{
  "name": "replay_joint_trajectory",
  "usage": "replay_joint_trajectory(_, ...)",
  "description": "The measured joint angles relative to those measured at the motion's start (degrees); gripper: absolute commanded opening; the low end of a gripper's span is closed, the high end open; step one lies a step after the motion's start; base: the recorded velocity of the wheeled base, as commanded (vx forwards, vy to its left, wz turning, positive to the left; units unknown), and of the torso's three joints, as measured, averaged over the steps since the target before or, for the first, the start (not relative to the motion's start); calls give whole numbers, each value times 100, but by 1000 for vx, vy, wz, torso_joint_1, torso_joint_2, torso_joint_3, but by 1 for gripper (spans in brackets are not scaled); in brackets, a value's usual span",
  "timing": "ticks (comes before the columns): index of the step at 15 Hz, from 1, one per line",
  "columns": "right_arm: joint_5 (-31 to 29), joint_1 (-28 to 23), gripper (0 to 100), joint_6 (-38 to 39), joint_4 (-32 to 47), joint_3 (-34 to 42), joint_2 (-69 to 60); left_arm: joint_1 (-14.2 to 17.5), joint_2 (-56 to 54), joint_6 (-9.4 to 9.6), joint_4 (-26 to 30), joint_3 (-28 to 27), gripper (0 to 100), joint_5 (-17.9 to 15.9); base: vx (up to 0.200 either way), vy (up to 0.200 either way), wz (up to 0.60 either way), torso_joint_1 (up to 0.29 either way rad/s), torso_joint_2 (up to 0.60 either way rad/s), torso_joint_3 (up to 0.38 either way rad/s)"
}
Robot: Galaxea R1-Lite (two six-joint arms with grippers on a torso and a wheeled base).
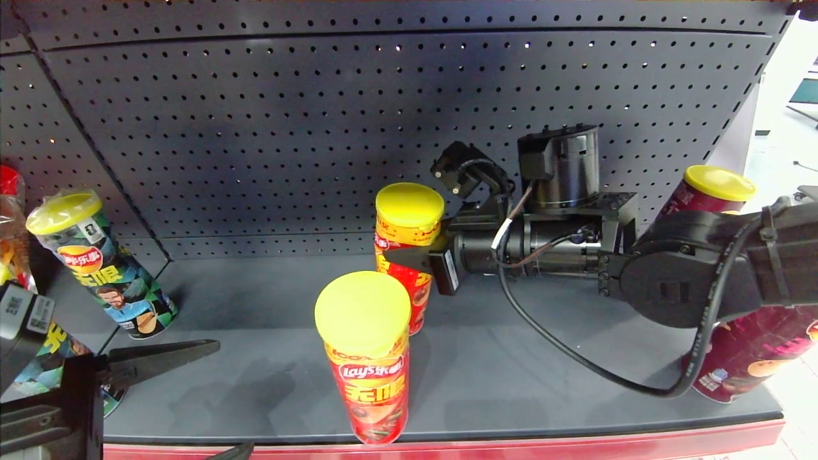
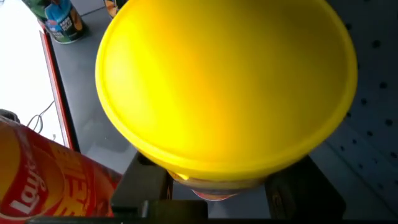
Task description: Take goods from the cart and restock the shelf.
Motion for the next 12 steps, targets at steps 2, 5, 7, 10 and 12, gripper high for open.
replay_joint_trajectory(2,0,10,0,0,0,111,-2,-2,20,0,0,6,100,-5,0,0,0,0,0,0)
replay_joint_trajectory(5,0,13,100,-15,-60,278,-24,-2,39,0,2,24,100,-2,0,0,0,0,0,0)
replay_joint_trajectory(7,-44,52,100,21,-29,334,-60,-2,45,-5,2,28,100,-5,0,0,0,0,0,0)
replay_joint_trajectory(10,-65,82,100,67,-32,427,-217,6,96,-40,-2,-13,100,0,0,0,0,0,0,0)
replay_joint_trajectory(12,-108,88,100,169,-32,555,-389,20,160,-98,-11,-77,100,9,0,0,0,0,0,0)
